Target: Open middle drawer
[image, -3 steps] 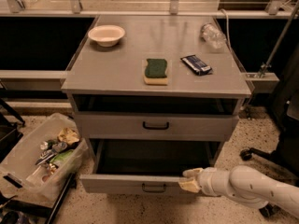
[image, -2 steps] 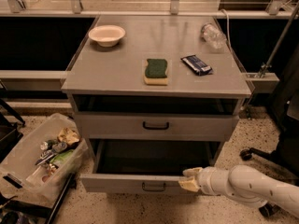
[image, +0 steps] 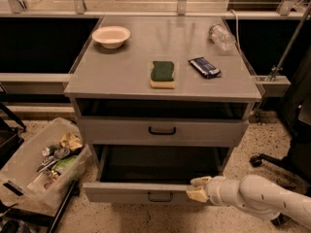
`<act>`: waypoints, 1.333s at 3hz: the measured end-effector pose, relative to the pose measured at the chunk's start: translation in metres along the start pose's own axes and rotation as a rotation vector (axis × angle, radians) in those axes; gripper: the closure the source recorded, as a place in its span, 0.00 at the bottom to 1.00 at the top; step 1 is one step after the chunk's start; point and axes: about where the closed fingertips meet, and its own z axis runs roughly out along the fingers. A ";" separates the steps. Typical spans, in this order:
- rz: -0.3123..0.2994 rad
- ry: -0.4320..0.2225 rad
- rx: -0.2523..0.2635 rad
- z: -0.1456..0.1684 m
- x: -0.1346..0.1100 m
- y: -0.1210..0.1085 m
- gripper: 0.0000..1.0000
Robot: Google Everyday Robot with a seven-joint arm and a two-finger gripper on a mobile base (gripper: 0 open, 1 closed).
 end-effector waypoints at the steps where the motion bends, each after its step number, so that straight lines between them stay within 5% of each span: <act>1: 0.004 -0.001 -0.004 -0.003 0.005 0.005 1.00; 4: 0.009 -0.003 -0.009 -0.007 0.008 0.011 1.00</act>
Offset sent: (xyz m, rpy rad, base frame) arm -0.6564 -0.2013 -0.1530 0.4248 0.2699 -0.0118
